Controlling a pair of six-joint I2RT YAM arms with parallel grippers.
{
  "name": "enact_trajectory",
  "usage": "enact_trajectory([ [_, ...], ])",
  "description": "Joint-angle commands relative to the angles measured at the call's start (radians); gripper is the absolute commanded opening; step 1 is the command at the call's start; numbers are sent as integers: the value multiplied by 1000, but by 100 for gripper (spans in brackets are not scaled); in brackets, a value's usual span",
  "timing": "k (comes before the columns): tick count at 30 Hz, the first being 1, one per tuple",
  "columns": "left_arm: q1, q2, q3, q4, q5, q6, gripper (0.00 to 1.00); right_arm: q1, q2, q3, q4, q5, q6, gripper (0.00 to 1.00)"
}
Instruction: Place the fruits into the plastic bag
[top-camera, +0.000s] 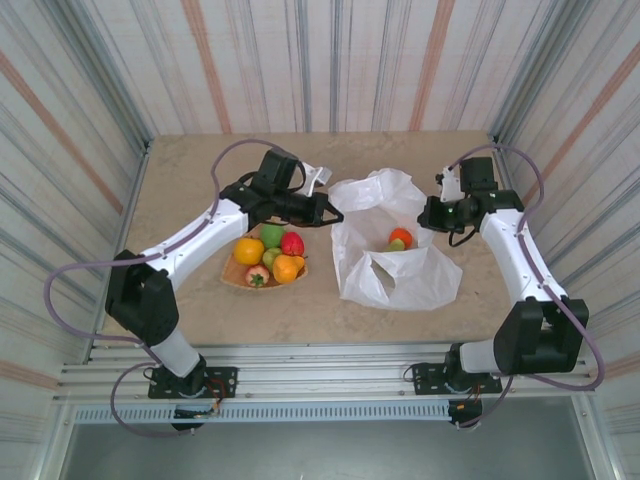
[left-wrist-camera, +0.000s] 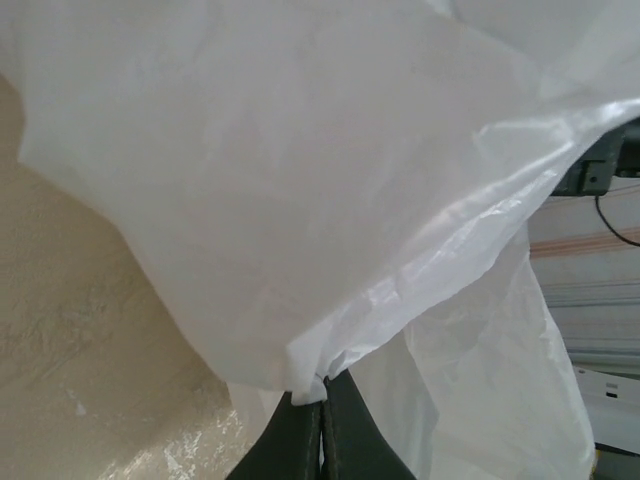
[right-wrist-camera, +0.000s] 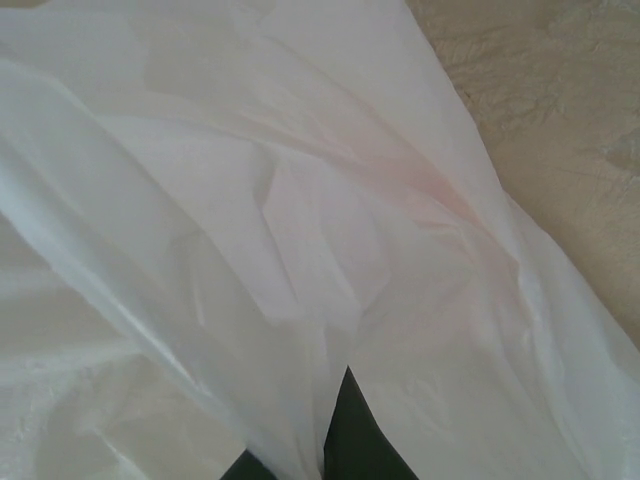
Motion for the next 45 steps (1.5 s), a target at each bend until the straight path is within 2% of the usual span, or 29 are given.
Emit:
enact_trajectory([
  [1, 13, -34, -59, -30, -90, 14, 0, 21, 39, 36, 16, -6, -29, 0],
  [5, 18, -34, -123, 2, -159, 17, 1, 42, 93, 75, 35, -5, -48, 0],
  [8, 18, -50, -162, 29, -168, 13, 7, 51, 132, 100, 30, 1, -66, 0],
  [9, 20, -61, -171, 32, -175, 15, 11, 53, 143, 106, 28, 1, -72, 0],
  [16, 60, -197, -227, -60, -307, 78, 56, 59, 154, 95, 35, -4, -89, 0],
  [22, 95, -387, -292, -205, -455, 135, 73, 61, 147, 70, 50, -20, -88, 0],
  [25, 152, -485, -342, -268, -499, 139, 81, 63, 150, 61, 59, -39, -85, 0],
  [31, 346, -526, -382, -381, -468, 141, 84, 64, 161, 58, 78, -70, -80, 0],
  [36, 356, -431, -354, -417, -551, 213, 86, 64, 168, 66, 76, -79, -87, 0],
  [43, 356, -202, -248, -433, -585, 295, 88, 57, 149, 56, 77, -82, -91, 0],
  [45, 358, -145, -214, -432, -565, 308, 88, 50, 144, 49, 80, -84, -94, 0],
])
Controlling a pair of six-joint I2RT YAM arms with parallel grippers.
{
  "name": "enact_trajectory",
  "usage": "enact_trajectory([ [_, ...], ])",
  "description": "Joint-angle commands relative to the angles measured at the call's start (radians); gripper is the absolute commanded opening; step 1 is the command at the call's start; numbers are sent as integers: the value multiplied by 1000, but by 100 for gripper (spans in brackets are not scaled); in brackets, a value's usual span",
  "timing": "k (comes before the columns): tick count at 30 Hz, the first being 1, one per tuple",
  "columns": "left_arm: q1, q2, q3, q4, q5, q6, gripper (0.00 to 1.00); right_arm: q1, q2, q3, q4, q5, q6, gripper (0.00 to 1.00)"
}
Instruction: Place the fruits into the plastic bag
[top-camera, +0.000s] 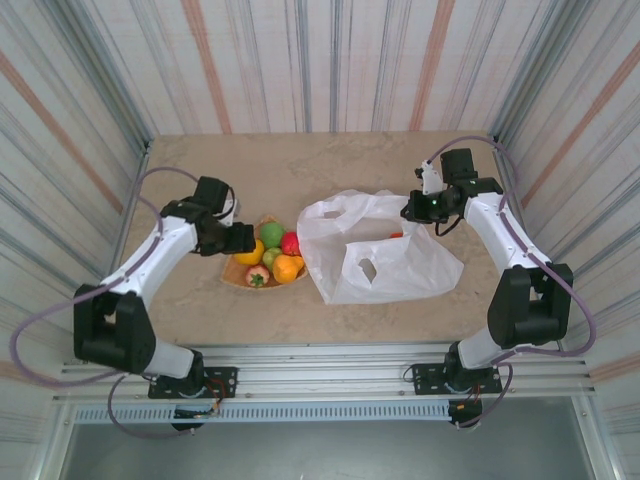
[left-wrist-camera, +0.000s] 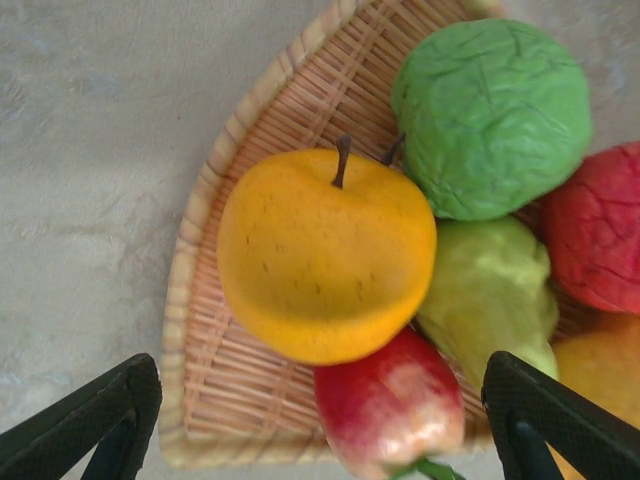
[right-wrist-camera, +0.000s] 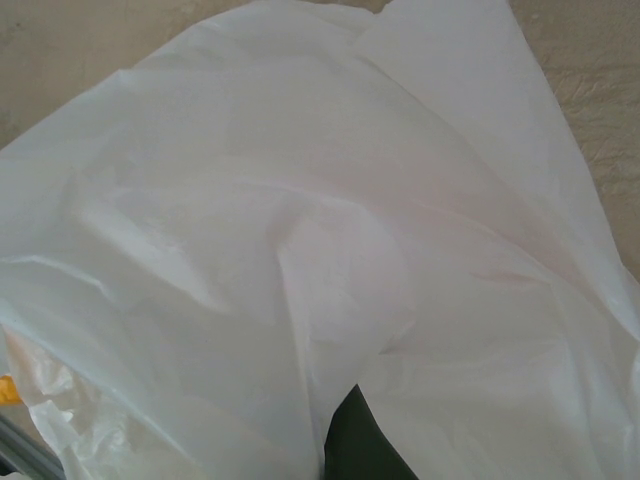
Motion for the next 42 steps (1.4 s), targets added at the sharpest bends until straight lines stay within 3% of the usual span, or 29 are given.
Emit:
enact_trajectory([
  [1, 4, 65, 75, -30, 5, 62, 88, -12, -14, -15, 6, -27, -34, 0],
  [13, 4, 217, 131, -15, 51, 55, 93, -33, -32, -47, 19, -44, -31, 0],
  [19, 4, 264, 131, -13, 46, 42, 91, -34, -36, -51, 24, -51, -27, 0],
  [30, 4, 280, 138, -38, -13, 42, 88, -37, -38, -57, 29, -57, -26, 0],
  [42, 0, 313, 145, -55, 9, 47, 88, -39, -32, -59, 37, -65, -25, 0],
])
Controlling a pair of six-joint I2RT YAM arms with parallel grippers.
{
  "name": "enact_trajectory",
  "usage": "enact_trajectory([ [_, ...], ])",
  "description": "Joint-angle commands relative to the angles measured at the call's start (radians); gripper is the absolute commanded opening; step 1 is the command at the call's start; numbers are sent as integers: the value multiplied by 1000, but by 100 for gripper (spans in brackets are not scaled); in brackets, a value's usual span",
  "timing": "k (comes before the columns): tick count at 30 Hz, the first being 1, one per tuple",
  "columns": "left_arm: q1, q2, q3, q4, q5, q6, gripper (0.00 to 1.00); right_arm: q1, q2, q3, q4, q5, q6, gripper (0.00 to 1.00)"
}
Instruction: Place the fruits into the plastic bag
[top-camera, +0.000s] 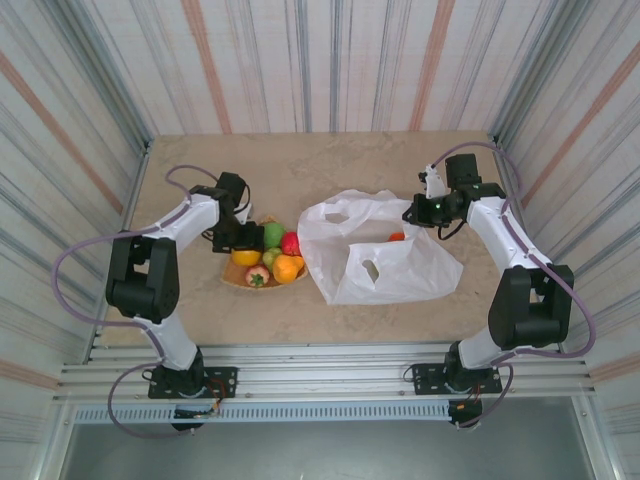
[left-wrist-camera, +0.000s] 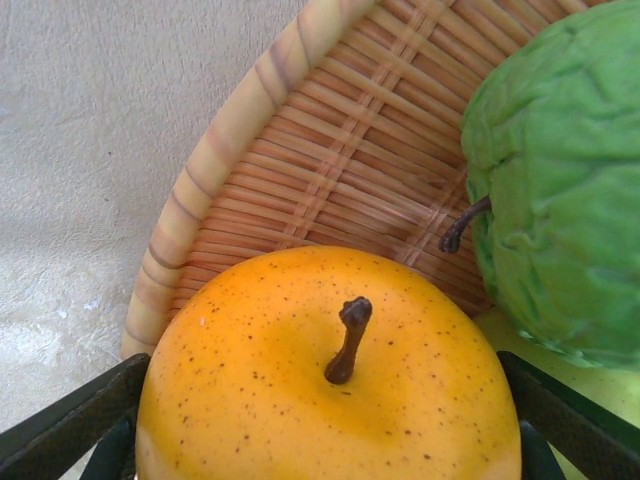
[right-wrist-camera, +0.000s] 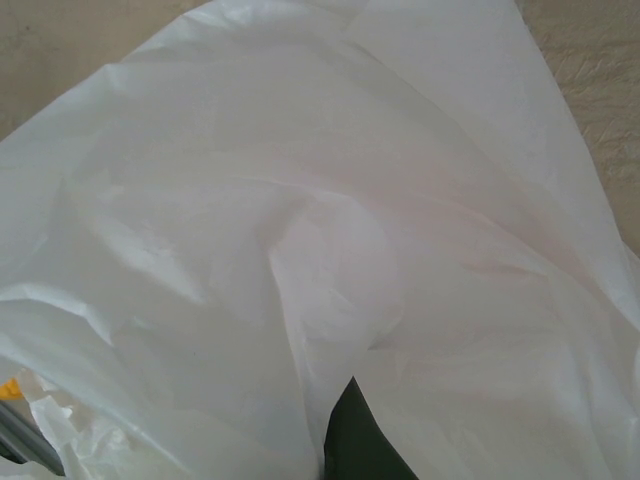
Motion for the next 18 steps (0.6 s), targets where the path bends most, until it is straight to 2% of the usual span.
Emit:
enact_trajectory([
  [1, 1, 15, 26, -41, -6, 6, 88, -8, -21, -5, 1, -20, -20, 0],
  [10, -1, -12, 18, -28, -16, -3, 77, -12, -17, -5, 4, -29, -16, 0],
  [18, 0, -102, -3, -29, -96, -10, 74, -14, -22, -5, 3, -33, -14, 0],
])
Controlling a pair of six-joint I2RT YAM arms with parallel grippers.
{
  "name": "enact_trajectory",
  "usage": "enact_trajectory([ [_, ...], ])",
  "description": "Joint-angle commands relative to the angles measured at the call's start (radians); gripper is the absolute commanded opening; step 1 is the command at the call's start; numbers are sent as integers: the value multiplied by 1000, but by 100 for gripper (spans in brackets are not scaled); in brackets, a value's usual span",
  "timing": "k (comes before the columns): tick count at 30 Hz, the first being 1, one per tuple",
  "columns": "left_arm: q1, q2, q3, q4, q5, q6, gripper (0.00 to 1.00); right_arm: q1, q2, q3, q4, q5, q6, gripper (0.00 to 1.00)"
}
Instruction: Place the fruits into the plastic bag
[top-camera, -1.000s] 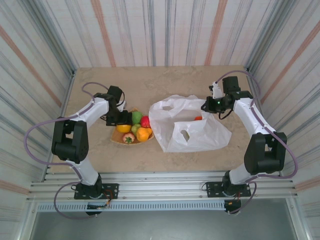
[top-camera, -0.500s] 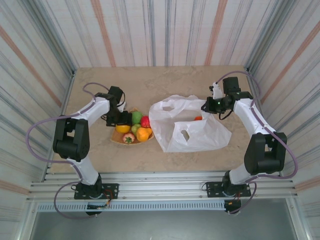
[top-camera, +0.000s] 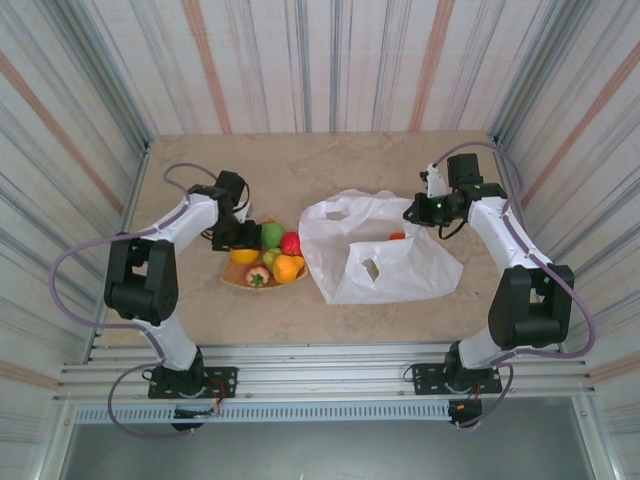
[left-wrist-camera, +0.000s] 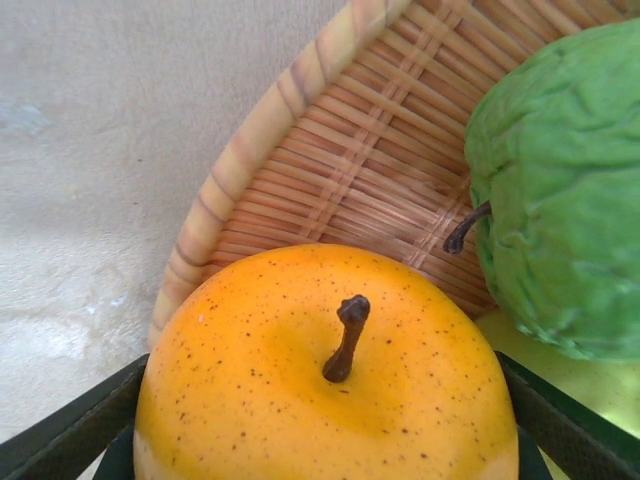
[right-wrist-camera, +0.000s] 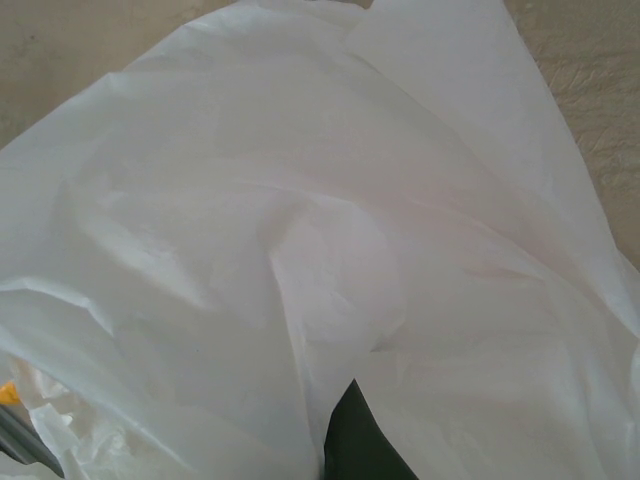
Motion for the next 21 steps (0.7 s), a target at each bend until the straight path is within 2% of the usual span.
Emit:
enact_trajectory([
  [1, 0, -101, -10, -30, -86, -10, 74, -5, -24, -6, -8, -26, -14, 0],
  [5, 0, -235, -22, -30, -99, -19, 74, -6, -28, -6, -8, -28, -11, 0],
  [9, -44, -401, -25, 7, 56, -51, 71, -6, -35, -8, -8, -30, -10, 0],
  [12, -156, -477, -40, 80, 131, -94, 69, -5, -31, -8, -5, -34, -9, 0],
  [15, -292, -490, -81, 194, 192, -169, 68, -5, -22, -8, -4, -40, -5, 0],
  [18, -429, -457, -106, 297, 196, -214, 67, -5, -20, -5, -6, -47, -2, 0],
  [21, -518, -385, -106, 352, 199, -217, 67, -5, -26, -9, -8, -55, 2, 0],
])
